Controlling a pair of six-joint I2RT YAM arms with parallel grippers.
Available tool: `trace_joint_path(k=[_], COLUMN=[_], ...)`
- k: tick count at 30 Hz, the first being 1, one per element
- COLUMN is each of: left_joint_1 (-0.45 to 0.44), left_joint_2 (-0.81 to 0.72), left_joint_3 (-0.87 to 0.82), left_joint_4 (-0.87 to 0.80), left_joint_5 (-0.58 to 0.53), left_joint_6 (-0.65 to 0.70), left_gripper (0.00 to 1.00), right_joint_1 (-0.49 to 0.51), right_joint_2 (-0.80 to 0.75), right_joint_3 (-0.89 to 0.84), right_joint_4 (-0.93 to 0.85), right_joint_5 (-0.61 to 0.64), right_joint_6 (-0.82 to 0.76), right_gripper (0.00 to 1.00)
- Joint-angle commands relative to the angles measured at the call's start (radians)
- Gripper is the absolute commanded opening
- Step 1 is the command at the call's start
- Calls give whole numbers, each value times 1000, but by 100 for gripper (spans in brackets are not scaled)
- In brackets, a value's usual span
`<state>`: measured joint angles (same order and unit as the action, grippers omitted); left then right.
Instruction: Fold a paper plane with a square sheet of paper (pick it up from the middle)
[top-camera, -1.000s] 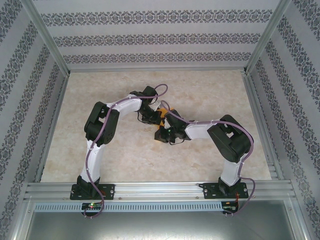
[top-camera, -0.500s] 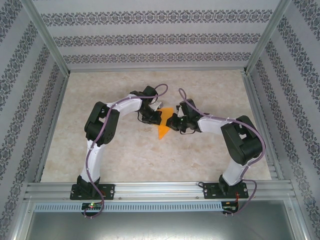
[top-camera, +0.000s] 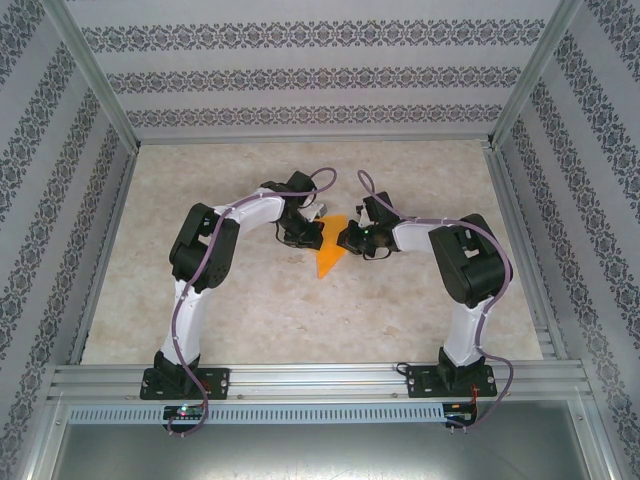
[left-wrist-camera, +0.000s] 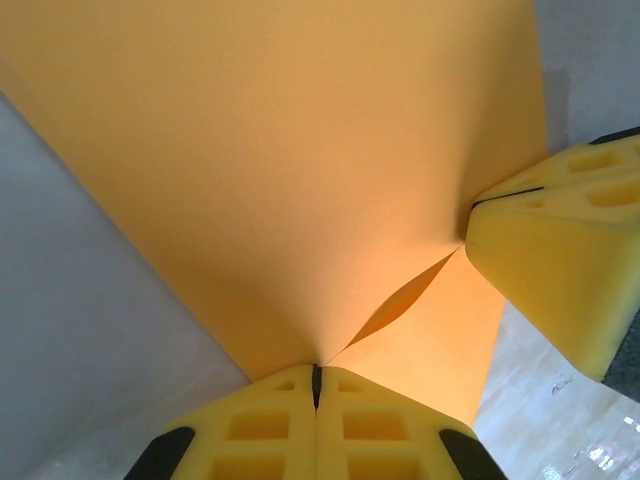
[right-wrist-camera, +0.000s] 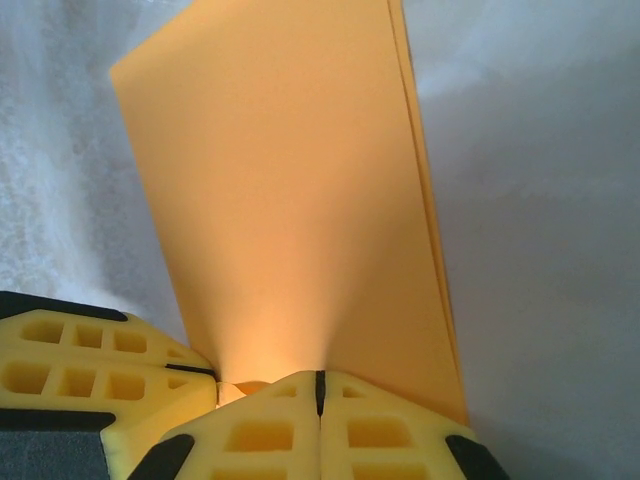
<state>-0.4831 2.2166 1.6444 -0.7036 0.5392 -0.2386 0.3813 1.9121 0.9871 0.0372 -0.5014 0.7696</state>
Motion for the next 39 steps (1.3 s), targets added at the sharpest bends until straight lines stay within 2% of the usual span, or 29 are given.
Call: trace_joint_path(k=[1,4,8,15,19,22,30,39], left_joint_1=[-1,0,0,-2,-11,-33,-60,-60], left_joint_2=[72,58,8,-97,-147,-167,-132,-50], left_joint_3=[-11,-3,19,53,41,24,-49,-60], left_joint_4=[-56,-57,-58,-71,-69,-61,11,51], left_joint_5=[-122,-109,-99,-158,-182,-144,-80,-98], left_joint_6=[23,17,3,-17,-32,-48,-82,-71], left_gripper=[1,3,12,28,32,29,8,1], right_joint_1=[-9,-8,-4,1,6,4,6,5], right_joint_2=[32,40,38,28,27,21,8,-29], right_joint_3=[-1,-13,-18,-30,-33,-39,-47,-44], right_joint_4=[-63,-51,-47,-37,-11,13,46,37], right_joint_5=[55,50,39,13,-2,-18,-48,-58], right_joint_6=[-46,-46,-47,-42,-26,-14,5,7], right_gripper=[6,6,6,6,6,6,6,7])
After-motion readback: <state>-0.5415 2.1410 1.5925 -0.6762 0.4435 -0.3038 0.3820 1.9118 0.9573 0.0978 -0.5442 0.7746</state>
